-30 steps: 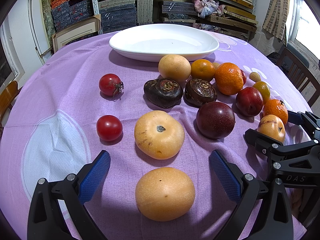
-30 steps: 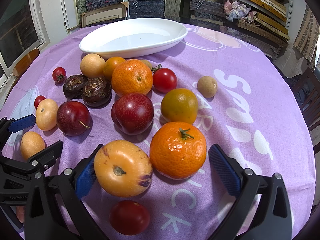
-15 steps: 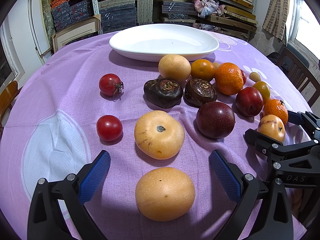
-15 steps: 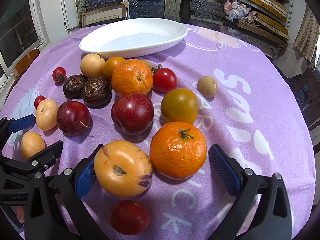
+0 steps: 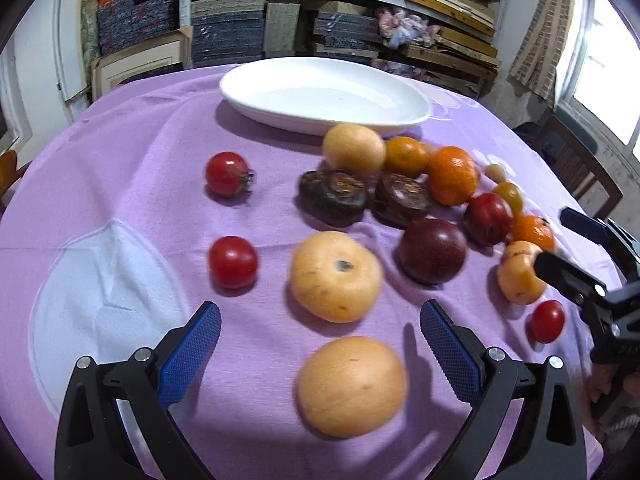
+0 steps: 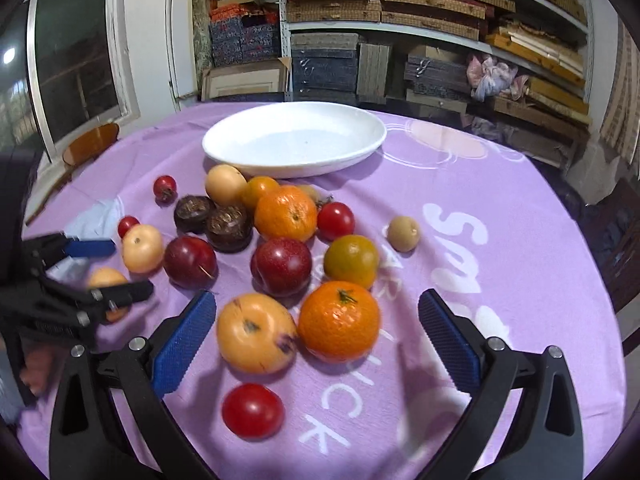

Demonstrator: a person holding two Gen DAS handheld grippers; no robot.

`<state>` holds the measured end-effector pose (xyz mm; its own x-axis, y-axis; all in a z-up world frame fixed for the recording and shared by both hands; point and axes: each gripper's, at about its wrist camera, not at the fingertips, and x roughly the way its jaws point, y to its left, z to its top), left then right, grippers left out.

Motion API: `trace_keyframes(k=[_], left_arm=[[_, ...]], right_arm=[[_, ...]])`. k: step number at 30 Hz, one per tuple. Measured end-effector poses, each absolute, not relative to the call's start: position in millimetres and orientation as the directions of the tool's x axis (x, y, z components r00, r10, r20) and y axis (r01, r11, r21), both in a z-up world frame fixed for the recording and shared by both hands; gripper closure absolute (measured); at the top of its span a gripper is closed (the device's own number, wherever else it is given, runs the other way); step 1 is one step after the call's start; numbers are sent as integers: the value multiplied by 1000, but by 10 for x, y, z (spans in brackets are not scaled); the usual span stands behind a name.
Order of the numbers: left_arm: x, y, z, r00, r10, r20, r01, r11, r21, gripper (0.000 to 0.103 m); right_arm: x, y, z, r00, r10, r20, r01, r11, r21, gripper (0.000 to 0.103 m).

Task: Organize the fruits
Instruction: 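Grasp the pale tan round fruit with the left tool while the right tool grasps a red tomato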

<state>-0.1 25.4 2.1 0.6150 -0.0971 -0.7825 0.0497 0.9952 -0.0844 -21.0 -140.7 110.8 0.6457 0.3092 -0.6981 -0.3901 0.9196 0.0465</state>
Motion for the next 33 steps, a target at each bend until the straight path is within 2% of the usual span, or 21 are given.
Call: trace_keyframes(k=[5, 7, 12, 13, 14, 18, 33], left_arm=[[8, 321, 47, 611, -79, -788, 47, 997, -63, 4], [9, 303, 57, 612, -85, -786, 61, 996, -60, 9], [97, 283, 112, 601, -103, -793, 89, 994, -62, 38], [121, 292, 110, 594, -111, -796, 94, 993, -68, 53], [150, 308, 119, 591, -112, -799, 92, 993, -72, 57], [176, 406, 113, 587, -137, -798, 92, 990, -102, 57], [201, 443, 120, 638, -131, -758, 93, 991, -93, 58]], right_arm=[[-223, -1422, 1200, 637, 335, -695, -402, 913, 72, 4], [-180, -1422, 1193, 637, 337, -693, -405, 912, 72, 4], [-128, -1403, 1142, 627, 328, -707, -401, 914, 68, 4], [-122, -1405, 1136, 624, 328, -710, -398, 914, 72, 4], [-119, -1414, 1133, 622, 329, -710, -396, 915, 77, 4], [-118, -1442, 1144, 623, 336, -707, -391, 916, 90, 4], [-105, -1441, 1117, 621, 350, -702, -399, 911, 101, 4]])
